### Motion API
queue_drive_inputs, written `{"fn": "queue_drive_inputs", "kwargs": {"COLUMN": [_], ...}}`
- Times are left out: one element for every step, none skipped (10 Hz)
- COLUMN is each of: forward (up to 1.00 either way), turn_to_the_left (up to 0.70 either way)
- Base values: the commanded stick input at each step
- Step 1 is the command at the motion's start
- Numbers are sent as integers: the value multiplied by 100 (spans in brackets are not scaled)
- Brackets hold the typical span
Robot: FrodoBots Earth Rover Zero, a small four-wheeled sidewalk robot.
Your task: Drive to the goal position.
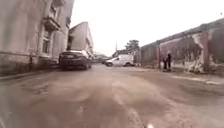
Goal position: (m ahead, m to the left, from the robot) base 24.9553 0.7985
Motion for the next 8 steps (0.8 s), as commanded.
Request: {"fn": "queue_drive_inputs", "kwargs": {"forward": [85,85,85,85,85,85,85,85], "turn_to_the_left": [0,0,0,0,0,0,0,0]}}
